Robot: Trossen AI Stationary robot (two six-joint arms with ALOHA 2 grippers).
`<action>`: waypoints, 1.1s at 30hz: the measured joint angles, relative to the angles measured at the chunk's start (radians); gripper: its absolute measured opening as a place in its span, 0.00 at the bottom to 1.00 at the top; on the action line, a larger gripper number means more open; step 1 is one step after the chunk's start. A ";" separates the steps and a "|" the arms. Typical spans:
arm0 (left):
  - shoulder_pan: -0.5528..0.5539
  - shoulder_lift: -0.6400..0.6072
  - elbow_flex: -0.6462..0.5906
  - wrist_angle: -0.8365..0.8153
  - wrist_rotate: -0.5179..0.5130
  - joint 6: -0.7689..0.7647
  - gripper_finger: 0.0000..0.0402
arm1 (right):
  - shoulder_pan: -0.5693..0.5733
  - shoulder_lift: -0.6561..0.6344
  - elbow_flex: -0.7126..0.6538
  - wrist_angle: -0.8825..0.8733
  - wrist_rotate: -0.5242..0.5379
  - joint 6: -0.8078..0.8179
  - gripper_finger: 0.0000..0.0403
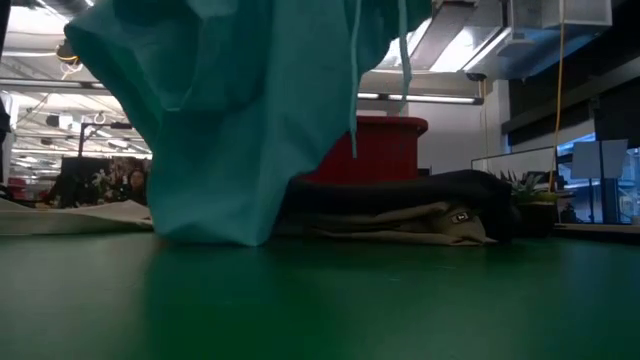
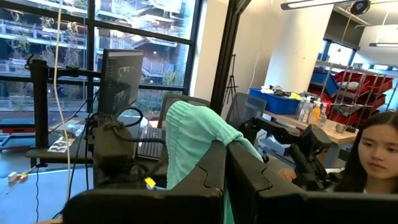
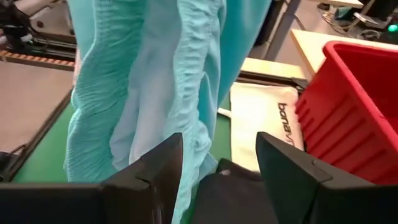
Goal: Fold Laundry from Bin
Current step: Remove the light blue shorts from the red laundry bin
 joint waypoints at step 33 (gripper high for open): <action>0.000 0.000 0.000 0.000 0.000 0.000 0.00 | 0.001 0.011 0.000 -0.132 0.011 0.022 0.50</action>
